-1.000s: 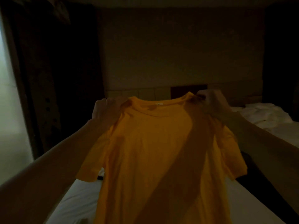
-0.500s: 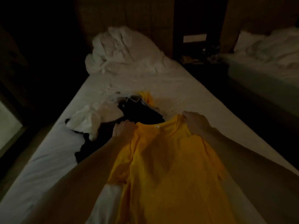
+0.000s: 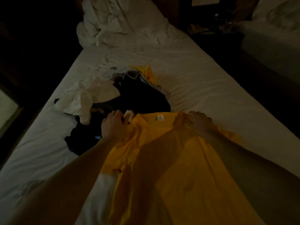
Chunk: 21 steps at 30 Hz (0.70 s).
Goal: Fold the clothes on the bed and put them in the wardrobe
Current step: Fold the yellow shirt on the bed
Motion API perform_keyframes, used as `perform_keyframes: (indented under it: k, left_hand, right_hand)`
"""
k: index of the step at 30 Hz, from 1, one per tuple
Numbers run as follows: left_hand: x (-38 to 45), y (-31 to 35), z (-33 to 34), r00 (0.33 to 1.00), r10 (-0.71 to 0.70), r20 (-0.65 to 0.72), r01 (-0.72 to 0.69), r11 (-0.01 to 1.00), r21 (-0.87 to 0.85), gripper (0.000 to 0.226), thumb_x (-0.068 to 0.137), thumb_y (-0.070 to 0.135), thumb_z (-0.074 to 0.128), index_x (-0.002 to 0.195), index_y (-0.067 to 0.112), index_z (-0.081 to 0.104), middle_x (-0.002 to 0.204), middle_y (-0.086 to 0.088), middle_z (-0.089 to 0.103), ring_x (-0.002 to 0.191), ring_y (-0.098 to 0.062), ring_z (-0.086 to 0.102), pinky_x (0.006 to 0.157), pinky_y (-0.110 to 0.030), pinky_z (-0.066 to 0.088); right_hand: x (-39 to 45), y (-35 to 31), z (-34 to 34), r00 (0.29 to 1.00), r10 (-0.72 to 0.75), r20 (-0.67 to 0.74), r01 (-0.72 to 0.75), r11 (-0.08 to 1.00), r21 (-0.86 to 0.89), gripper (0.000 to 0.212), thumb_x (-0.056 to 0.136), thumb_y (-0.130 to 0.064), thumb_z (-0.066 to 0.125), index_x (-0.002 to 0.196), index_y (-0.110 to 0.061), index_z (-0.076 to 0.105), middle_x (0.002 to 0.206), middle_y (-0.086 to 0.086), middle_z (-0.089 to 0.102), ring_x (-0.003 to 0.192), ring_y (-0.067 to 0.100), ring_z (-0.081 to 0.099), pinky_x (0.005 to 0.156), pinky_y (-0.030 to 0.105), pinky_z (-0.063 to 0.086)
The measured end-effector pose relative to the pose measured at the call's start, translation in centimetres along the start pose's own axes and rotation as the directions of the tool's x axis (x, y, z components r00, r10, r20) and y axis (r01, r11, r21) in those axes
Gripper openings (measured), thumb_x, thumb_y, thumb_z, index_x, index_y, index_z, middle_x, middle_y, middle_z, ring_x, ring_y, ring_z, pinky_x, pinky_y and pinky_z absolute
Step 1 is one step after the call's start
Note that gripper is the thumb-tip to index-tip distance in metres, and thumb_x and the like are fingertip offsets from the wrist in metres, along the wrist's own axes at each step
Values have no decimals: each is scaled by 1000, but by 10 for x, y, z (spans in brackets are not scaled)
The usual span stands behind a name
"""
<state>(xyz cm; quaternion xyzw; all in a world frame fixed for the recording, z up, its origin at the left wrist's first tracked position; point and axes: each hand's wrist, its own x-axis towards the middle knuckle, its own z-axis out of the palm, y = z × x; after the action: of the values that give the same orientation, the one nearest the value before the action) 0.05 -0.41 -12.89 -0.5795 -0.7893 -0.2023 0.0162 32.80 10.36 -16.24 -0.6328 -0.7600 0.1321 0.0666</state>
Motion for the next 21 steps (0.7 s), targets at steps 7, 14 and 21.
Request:
perform_keyframes:
  k: [7, 14, 21]
  left_hand:
    - [-65, -39, -39, 919, -339, 204, 300, 933, 199, 39, 93, 56, 43, 103, 18, 49, 105, -7, 60, 88, -26, 59, 81, -43, 52]
    - [-96, -17, -45, 772, -530, 352, 613, 766, -191, 65, 85, 36, 69, 138, 12, 39, 129, -16, 53, 112, -34, 55, 84, -39, 49]
    - [-78, -14, -91, 889, -458, 20, 457, 884, -99, 35, 91, 31, 62, 121, 13, 61, 115, -14, 64, 101, -33, 60, 75, -35, 44]
  right_hand:
    - [-57, 36, -27, 949, 262, 173, -281, 955, 92, 68, 98, -41, 41, 154, -11, 15, 156, 15, 28, 140, 38, 29, 113, 57, 25]
    - [-99, 59, -43, 885, 444, 140, -456, 887, 72, 87, 81, -66, 62, 140, -6, 39, 142, 21, 40, 132, 40, 34, 104, 54, 34]
    - [-107, 78, -56, 904, 400, 153, -424, 884, 197, 81, 78, -62, 68, 135, -8, 45, 135, 20, 48, 120, 39, 48, 100, 49, 42]
